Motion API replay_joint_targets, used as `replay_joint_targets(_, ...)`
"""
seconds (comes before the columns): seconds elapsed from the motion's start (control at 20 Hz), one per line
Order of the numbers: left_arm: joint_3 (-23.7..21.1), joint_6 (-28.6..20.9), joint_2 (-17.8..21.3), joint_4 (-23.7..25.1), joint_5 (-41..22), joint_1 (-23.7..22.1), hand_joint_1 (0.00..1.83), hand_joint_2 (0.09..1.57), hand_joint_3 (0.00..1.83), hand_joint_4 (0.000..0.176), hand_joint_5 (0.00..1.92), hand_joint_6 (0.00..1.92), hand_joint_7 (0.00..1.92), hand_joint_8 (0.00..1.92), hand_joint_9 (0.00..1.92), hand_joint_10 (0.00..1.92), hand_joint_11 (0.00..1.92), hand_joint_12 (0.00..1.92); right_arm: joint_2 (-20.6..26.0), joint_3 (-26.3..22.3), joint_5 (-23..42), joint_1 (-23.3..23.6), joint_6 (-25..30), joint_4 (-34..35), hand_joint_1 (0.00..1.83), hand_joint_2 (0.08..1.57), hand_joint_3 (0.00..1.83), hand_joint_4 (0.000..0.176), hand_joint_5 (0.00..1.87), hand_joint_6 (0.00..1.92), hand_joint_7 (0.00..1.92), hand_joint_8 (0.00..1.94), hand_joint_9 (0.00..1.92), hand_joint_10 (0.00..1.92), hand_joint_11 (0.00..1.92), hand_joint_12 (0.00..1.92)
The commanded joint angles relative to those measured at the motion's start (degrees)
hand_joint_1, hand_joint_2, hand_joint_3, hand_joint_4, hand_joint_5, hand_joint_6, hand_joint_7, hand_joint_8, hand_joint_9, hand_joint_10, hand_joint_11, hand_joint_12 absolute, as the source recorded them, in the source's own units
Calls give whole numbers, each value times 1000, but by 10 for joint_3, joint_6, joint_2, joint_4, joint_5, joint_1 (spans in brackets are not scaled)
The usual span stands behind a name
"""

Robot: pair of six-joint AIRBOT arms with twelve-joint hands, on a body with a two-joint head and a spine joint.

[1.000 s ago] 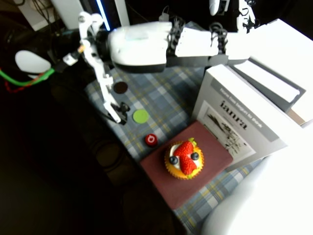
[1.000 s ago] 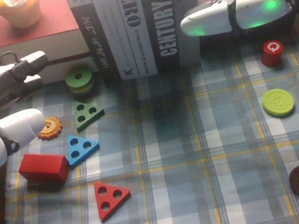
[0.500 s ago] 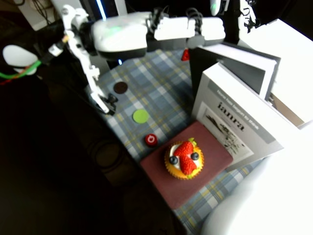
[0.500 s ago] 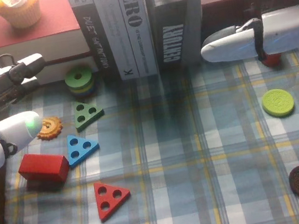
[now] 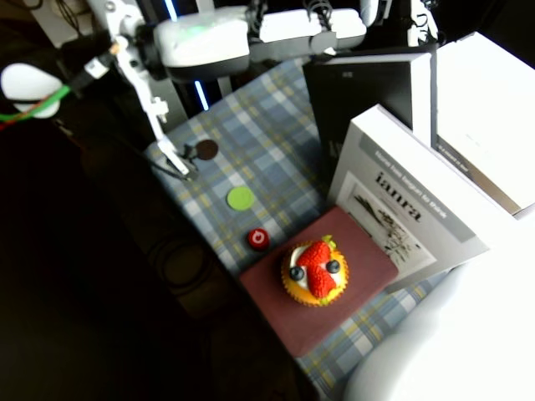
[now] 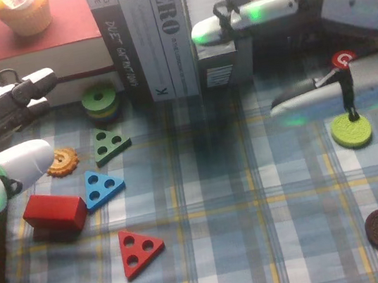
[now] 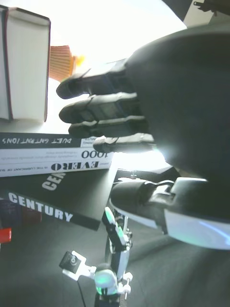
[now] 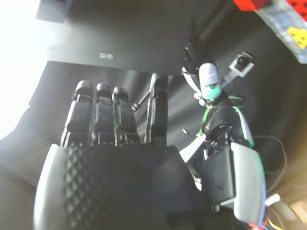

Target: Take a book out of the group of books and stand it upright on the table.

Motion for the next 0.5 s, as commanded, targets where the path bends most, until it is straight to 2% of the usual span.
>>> replay_joint_targets(0.0,0,-4,0,2,-72,-3,445,1389,0,176,283,4,370,7,307,7,5,340,1,-7,84,4,8,12,144,1121,1,176,515,17,0,0,0,0,0,0)
replay_joint_targets(0.05,-1,-4,-1,1,-72,-2,445,1389,0,176,283,4,370,7,307,7,5,340,4,-12,96,4,21,-4,144,1121,1,176,515,17,0,0,0,0,0,0)
replay_joint_targets(0.1,-1,-4,-1,0,-73,-2,502,1380,0,173,315,3,407,5,336,3,0,420,4,-13,110,4,50,-32,307,1043,0,176,593,13,0,0,0,0,0,0)
replay_joint_targets(0.15,0,-4,-2,-1,-73,-2,375,1400,5,168,289,1,338,0,263,1,0,276,4,-13,120,4,76,-55,293,983,0,176,504,11,0,0,0,0,0,0)
replay_joint_targets(0.2,0,-4,-2,-2,-73,-2,375,1400,5,168,289,1,338,0,263,1,0,276,3,-12,126,4,99,-77,293,983,0,176,504,11,0,0,0,0,0,0)
replay_joint_targets(0.25,0,-4,-2,-3,-73,-2,508,1384,0,167,302,3,395,9,327,7,25,313,-1,-9,134,4,117,-91,155,1023,5,176,453,0,0,0,0,0,0,0)
replay_joint_targets(0.3,0,-4,-2,-4,-74,-2,484,1382,0,172,311,3,386,3,335,5,34,337,-8,-5,142,5,137,-104,104,1048,15,176,419,0,0,0,0,0,0,0)
replay_joint_targets(0.35,0,-4,-2,-5,-74,-2,484,1382,0,172,311,3,386,3,335,5,34,337,-13,-3,146,6,149,-116,104,1048,15,176,419,0,0,0,0,0,0,0)
replay_joint_targets(0.4,1,-4,-2,-6,-75,-2,606,1354,0,176,254,4,366,5,301,4,12,336,-16,-3,146,6,151,-125,181,1057,0,176,566,29,0,0,0,0,0,0)
replay_joint_targets(0.45,1,-4,-2,-6,-75,-2,606,1354,0,176,254,4,366,5,301,4,12,336,-17,-1,146,6,151,-124,181,1057,0,176,566,29,0,0,0,0,0,0)
